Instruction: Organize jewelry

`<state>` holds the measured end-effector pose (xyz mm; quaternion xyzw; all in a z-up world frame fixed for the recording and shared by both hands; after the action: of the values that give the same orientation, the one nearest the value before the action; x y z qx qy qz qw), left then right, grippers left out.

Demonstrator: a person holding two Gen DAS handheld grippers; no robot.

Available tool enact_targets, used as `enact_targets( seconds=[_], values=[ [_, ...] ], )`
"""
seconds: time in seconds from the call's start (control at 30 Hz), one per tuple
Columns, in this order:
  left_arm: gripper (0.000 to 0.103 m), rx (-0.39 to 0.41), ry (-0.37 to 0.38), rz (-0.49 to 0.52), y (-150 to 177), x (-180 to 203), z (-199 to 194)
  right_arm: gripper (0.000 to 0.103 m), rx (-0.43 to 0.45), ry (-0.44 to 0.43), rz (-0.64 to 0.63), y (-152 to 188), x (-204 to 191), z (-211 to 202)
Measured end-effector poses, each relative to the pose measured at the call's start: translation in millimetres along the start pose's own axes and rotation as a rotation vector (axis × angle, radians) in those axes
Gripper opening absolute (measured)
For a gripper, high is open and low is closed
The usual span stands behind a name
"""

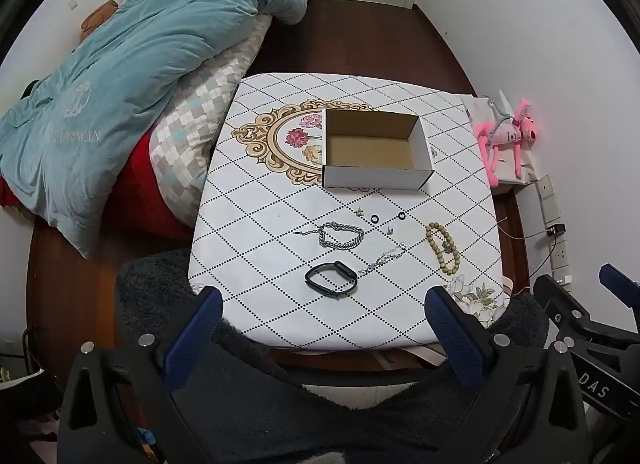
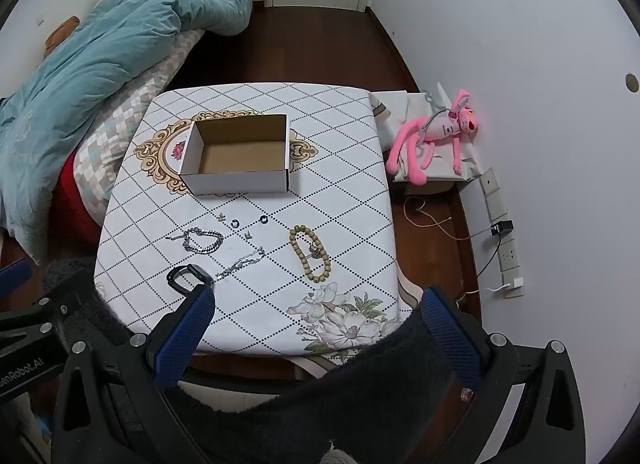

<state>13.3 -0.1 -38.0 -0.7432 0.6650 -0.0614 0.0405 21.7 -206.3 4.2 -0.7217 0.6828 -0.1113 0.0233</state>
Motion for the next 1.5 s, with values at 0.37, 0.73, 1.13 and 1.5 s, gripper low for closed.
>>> enact_targets(
  seconds=[0.37, 0.73, 1.13, 1.5],
  values=[
    [0.103, 0.007, 0.004, -0.001, 2.3, -3.3, -1.2, 0.103, 0.005, -0.001, 0.002, 0.4, 1.7, -0.9],
    [0.103, 0.007, -0.001, 0.004, 2.2, 1.0, 0.6, 0.103, 0.005, -0.006, 0.003, 0.2, 3.4, -1.4],
    [0.103, 0.005, -0.002, 0.003, 3.6, 1.7, -0.2, 0.103, 0.006, -0.005, 0.002, -0.4, 3.5, -3.2],
    [0.103, 0.005, -0.003, 0.002, 3.7, 1.9, -0.6, 0.103, 0.007, -0.004, 0.003, -0.5, 4.4, -5.2]
  ],
)
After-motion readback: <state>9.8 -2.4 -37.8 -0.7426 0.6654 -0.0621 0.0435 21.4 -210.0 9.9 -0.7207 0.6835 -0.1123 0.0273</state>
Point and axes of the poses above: each gripper's, at about its wrist camera, not at the fingertips, and z roughly the way its jaws point, x to its right, y to its underside, the point moved 4 cm from there along z, roughly the way its jaws point, and after that the axes turned 11 degrees about -x, right-handed, at the moved point
